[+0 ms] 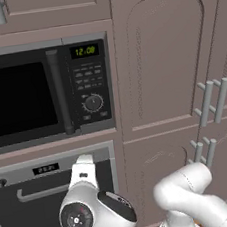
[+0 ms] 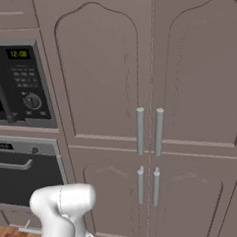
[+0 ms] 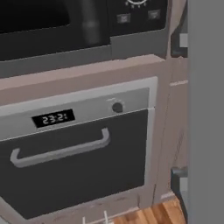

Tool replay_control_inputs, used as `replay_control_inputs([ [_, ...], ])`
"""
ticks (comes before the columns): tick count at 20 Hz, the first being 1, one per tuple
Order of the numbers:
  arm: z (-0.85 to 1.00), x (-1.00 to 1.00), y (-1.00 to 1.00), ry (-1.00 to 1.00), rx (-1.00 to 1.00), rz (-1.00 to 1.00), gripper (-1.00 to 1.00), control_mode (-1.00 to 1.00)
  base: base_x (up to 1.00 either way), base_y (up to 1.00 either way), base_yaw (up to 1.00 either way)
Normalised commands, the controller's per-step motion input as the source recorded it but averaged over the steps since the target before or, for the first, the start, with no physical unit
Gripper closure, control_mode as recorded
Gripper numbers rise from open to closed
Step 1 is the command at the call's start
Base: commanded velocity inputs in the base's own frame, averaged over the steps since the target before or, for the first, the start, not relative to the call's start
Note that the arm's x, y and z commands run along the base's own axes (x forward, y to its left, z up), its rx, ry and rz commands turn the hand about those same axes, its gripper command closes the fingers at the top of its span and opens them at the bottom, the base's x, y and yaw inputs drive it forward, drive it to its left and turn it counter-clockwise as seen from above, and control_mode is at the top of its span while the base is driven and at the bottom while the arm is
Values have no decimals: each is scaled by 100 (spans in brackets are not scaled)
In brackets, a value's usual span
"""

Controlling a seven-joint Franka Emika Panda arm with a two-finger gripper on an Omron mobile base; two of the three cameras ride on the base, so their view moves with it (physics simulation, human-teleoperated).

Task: Take the fish from the oven and place it on the plate on the counter.

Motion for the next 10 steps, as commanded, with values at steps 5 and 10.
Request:
replay_control_inputs([
  [5,-64,3,100,0,-26,41,-100,-100,0,0,0],
  [10,-61,86,78,0,-12,44,-100,-100,0,0,0],
])
